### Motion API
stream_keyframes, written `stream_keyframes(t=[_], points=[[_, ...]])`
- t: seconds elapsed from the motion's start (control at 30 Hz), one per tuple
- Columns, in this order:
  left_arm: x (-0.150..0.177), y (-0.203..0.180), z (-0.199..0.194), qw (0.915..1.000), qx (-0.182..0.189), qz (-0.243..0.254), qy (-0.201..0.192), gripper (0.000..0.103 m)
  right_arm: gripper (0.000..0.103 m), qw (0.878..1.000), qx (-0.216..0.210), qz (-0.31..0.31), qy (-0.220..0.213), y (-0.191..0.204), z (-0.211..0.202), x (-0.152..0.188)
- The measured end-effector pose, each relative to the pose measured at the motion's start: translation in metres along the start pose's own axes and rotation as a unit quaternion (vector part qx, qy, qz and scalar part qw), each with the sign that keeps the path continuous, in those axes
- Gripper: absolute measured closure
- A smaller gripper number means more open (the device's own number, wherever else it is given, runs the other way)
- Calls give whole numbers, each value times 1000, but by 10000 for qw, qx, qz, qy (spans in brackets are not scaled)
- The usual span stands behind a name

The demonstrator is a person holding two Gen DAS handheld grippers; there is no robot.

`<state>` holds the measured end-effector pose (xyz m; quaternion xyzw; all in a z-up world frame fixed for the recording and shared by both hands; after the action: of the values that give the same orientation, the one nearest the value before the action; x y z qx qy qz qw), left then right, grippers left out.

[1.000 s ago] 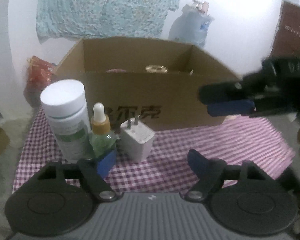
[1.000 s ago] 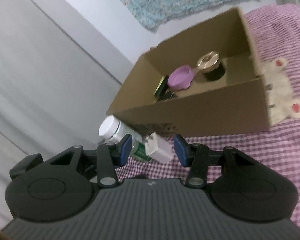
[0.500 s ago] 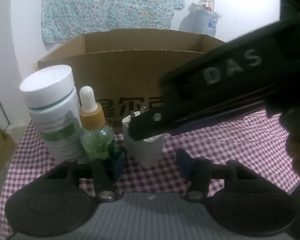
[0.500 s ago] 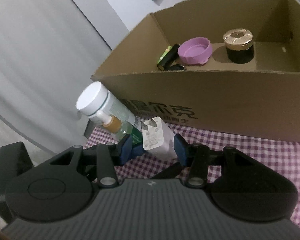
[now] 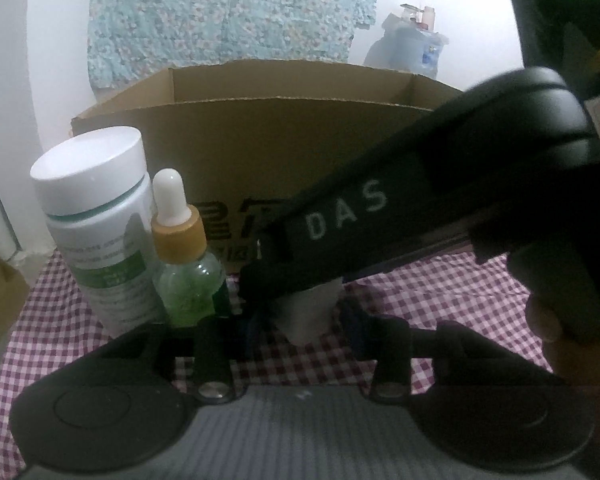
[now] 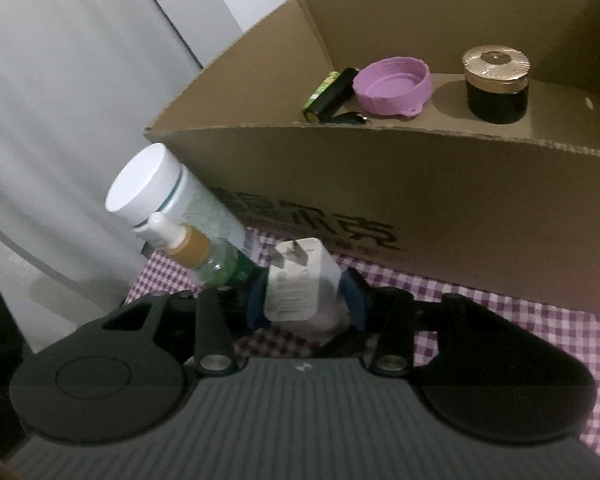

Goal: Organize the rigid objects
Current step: 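Close the right gripper on the white plug charger, then lift the white charger with the right gripper over the box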

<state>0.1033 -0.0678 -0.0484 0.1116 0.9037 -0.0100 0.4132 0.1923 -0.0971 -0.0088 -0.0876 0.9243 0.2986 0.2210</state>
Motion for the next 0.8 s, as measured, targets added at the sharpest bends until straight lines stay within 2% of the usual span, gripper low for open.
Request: stream_keyframes(t=[0.17, 0.4, 0.67, 0.8], points=[[-6, -1, 2, 9999, 100, -14, 31, 64, 69, 9997, 138, -134, -119, 2, -9, 3], [-9, -12, -13, 9997, 217, 86, -76, 64, 71, 9993, 233, -140, -253, 2, -27, 9], [-29, -28, -48, 9983, 176, 252, -503, 64, 71, 9970, 164, -310, -692, 14, -71, 11], [-45, -35, -68, 9959, 37, 364, -829, 64, 71, 9940, 74, -472, -986, 24, -99, 4]])
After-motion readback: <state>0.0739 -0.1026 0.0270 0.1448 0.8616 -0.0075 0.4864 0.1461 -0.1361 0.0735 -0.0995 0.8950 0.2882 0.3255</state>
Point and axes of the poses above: each gripper's, at about its wrist camera, not at the fingertips, and z roughly the way its jaws point, y to its left, x to its underside, the point moved 1 cm from there along z, roughly the way its jaws point, and after that the axes turned 10 degrees about z, right-handed, at the moved point
